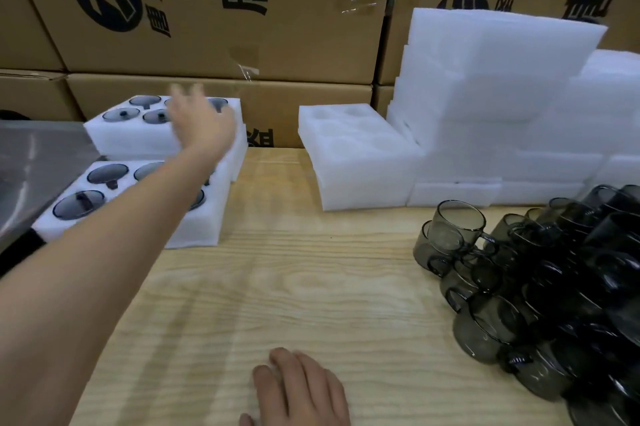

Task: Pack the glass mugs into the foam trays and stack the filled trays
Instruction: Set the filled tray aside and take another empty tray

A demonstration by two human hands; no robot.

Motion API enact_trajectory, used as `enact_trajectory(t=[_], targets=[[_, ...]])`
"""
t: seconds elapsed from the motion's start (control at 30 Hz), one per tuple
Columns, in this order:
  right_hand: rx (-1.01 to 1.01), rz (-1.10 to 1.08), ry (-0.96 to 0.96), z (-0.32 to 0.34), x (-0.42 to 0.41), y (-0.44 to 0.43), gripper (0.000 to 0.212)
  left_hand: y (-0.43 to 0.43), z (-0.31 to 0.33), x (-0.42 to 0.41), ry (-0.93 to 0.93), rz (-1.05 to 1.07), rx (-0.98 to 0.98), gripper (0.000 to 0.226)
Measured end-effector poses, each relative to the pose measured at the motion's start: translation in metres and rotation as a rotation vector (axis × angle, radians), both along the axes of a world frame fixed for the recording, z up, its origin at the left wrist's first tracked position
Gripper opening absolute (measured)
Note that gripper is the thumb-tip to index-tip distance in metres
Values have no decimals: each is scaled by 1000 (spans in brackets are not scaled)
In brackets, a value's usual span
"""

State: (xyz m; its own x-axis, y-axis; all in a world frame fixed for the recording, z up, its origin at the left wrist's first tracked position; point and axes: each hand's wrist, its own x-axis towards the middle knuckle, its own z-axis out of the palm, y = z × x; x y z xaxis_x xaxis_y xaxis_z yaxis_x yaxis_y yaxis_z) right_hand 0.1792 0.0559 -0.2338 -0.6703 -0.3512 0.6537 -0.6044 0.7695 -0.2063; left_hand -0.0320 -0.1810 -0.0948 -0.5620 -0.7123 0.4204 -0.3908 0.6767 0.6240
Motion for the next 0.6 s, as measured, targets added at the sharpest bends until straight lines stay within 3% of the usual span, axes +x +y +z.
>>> enact_trajectory(t=[0.07,0.13,0.23,0.3,0.4,0.6], targets=[[19,36,-12,-1,1,-1,43,53,4,-3,-13,-394,-273,52],[24,66,-53,0,2,-2,38,95,-3,-6,-176,-655,-424,60],[-32,107,-61,4,4,-3,38,124,-22,-9,-437,-698,-572,64],[-41,119,-84,5,6,-2,39,128,-28,-7,-475,-652,-626,61],[-21,112,-136,8,9,2,40,129,-28,7,-368,-644,-616,56],[52,147,-303,20,20,10,36,143,-35,91,99,-533,-566,37]])
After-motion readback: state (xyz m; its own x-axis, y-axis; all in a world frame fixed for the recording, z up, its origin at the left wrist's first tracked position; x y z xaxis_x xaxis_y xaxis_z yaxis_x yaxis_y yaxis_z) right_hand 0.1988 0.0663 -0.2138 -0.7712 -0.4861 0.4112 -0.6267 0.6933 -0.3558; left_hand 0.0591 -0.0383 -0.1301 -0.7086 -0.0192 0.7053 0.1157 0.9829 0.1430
